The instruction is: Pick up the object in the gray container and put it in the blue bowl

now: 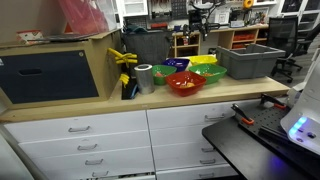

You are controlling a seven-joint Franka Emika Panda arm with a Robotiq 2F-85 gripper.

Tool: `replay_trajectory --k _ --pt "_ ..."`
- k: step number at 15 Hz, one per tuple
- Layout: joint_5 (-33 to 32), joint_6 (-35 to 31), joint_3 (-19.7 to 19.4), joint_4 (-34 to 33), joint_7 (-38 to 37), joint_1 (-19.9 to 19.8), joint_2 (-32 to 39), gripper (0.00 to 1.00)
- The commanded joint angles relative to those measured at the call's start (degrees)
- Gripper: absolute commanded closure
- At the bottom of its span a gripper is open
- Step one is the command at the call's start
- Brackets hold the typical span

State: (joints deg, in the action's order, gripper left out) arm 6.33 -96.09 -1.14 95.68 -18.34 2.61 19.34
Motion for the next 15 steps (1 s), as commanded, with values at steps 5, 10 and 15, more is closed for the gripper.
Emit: replay_trajectory --k 5,10,15 --pt "-8.61 12.70 0.93 0.27 11.69 0.04 -6.90 0.00" --pt "-13.65 13.30 2.19 1.43 16.92 0.54 -12.00 0.00" --pt "-15.36 10.63 3.39 3.68 20.55 0.48 -16.59 0.00"
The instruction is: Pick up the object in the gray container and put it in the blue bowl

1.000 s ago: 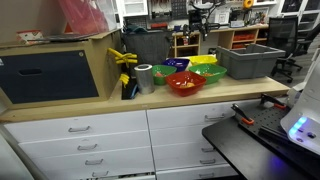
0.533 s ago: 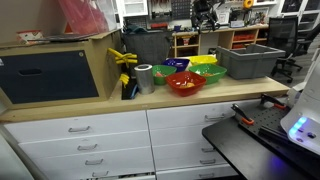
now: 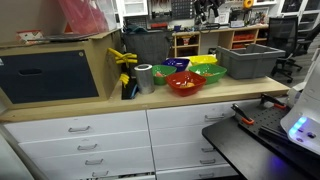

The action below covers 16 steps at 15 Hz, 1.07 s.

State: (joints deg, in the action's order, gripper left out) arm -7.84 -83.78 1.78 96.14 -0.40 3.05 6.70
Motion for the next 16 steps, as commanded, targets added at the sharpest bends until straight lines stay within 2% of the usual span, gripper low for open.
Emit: replay_trajectory --k 1,6,11,12,13,16 --pt "-1.09 -2.17 0.55 3.82 3.22 -0.06 -4.89 0.00" --pt "-0.50 -6.93 0.74 8.15 5.10 -0.03 -8.39 0.00" --pt "1.43 -3.85 -0.33 9.88 9.33 -0.86 -13.66 0.00" --pt "5.11 1.17 -0.88 8.78 8.95 -1.18 -12.90 0.00" --pt "1.81 -2.56 -0.26 7.65 7.67 -0.81 -11.36 0.00" --pt "2.22 -1.99 -0.30 7.77 7.68 -0.86 -11.68 0.00"
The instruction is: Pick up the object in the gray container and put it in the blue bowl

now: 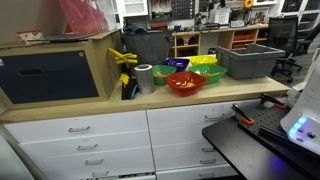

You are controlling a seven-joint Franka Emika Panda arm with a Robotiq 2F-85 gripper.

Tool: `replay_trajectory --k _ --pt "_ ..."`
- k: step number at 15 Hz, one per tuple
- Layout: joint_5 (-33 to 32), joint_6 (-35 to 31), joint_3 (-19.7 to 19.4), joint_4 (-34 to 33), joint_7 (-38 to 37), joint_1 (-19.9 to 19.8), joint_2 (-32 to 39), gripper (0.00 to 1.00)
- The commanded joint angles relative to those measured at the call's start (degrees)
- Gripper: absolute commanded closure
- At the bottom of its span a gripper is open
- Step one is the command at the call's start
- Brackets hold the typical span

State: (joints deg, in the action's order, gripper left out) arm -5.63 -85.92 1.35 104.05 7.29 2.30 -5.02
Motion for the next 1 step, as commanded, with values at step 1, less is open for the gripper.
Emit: replay_trajectory --k 1 --pt "0.01 0.06 0.16 -0.14 -0.01 -0.11 0.26 0.00"
